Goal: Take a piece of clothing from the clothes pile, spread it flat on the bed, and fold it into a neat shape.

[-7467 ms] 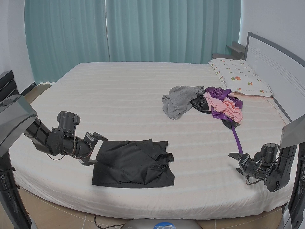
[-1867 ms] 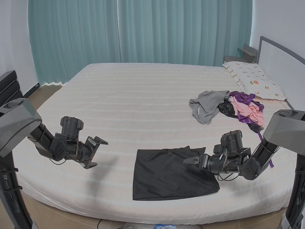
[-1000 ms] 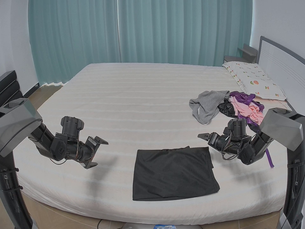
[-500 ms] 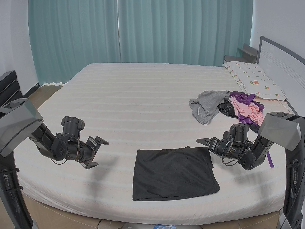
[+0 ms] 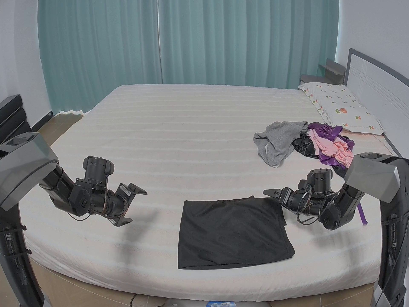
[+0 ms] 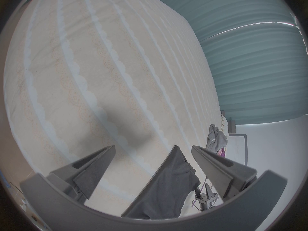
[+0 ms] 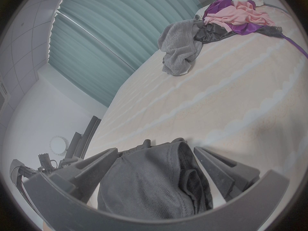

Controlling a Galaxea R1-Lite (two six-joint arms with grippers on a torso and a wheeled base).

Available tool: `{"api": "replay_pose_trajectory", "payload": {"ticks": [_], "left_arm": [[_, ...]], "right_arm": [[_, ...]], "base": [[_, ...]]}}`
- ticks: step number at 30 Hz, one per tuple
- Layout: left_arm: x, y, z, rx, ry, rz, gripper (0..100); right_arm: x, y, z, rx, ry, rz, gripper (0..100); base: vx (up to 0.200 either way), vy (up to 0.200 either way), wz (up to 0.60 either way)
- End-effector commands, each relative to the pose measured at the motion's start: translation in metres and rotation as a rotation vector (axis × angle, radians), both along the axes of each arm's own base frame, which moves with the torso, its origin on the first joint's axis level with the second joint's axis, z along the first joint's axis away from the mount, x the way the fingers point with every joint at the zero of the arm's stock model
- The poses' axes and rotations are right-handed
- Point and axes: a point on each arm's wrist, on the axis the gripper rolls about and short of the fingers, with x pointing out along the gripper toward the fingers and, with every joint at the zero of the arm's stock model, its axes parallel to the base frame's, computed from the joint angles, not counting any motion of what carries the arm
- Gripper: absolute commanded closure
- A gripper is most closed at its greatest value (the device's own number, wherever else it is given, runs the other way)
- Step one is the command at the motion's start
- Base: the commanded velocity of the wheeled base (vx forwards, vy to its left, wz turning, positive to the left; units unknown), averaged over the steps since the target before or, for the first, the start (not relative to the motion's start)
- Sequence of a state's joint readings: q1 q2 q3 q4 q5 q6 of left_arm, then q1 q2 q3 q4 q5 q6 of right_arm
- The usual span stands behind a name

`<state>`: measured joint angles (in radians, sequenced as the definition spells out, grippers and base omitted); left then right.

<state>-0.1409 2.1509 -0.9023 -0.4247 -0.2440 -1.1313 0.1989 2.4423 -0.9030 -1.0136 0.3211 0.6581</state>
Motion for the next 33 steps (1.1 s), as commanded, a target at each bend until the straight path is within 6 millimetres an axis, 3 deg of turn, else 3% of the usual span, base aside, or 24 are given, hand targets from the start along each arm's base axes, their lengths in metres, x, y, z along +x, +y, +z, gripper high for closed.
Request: {"api": "replay_pose_trajectory", "payload": {"ticks": [1, 18, 33], "left_arm": [[0.000, 0.000, -0.001, 0.001, 0.001, -0.001, 0], [0.000, 0.000, -0.001, 0.000, 0.002, 0.000, 0], [0.000, 0.000, -0.001, 0.001, 0.001, -0.001, 0]], "right_arm": [[0.000, 0.000, -0.002, -0.001, 0.003, -0.001, 100], [0.009, -0.026, -0.004, 0.000, 0.002, -0.071, 100], [0.013, -0.034, -0.012, -0.002, 0.016, -0.091, 100]], "base": [[0.000, 0.000, 0.00], [0.000, 0.000, 0.00], [0.000, 0.000, 0.00]]}}
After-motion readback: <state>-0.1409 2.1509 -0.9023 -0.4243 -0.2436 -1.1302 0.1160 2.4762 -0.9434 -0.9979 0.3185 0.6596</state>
